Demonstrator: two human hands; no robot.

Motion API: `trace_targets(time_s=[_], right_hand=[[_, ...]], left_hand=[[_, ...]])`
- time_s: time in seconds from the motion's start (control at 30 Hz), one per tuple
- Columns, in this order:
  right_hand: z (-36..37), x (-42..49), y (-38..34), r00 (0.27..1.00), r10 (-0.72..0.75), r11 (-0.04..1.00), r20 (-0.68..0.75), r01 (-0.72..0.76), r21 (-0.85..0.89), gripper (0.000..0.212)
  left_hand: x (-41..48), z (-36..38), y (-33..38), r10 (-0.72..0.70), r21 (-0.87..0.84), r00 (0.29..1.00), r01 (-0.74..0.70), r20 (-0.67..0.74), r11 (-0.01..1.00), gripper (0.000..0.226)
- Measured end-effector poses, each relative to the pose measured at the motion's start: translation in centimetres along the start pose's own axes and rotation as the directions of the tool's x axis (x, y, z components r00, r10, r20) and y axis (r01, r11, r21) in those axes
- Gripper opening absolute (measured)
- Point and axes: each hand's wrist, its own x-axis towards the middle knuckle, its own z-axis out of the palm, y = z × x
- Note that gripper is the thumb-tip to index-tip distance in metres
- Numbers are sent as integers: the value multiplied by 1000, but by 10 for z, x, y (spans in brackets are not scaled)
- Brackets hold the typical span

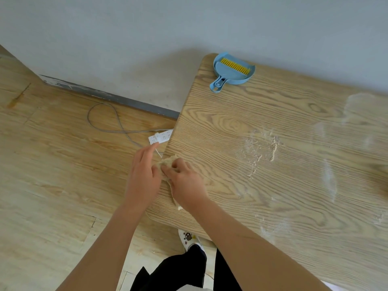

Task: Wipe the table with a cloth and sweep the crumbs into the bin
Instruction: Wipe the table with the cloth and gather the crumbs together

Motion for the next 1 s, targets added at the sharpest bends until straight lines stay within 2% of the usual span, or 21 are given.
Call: trace_targets(time_s=[0.13,0.33,0.47,0.53,0.63,0.8,0.9,1.0], right_hand=[[-16,-9,33,999,16,1000,-30,-15,19,37],[-61,-28,109,950,242,967,-196,-253,-33,31],[-75,-33,118,896,365,926,-252,-378,-5,35],[-71,-29,96,917,309,949,-253,-316,11,33],[-50,-22,49,970,169,986,-174,-167,25,28],[-10,-28,-7,999,-33,995,-38,37,92,36],[-1,-42,-6,990,-129,991,66,127,34,42],[-9,-49,22,993,-100,994,59,102,-33,46]], left_hand=[[-2,7,1,8,23,1000,-8,14,1000,58],[-7,17,0,27,29,996,-30,87,999,56],[-17,15,-7,12,34,993,-16,115,999,53],[-20,12,-9,1,29,995,-4,104,1000,54],[-23,8,-8,-8,11,997,7,76,1000,55],[-25,5,-9,-30,14,999,31,-37,999,52],[-28,6,-9,-37,-1,996,37,-77,999,54],[-28,7,-8,-40,-6,995,39,-87,999,53]])
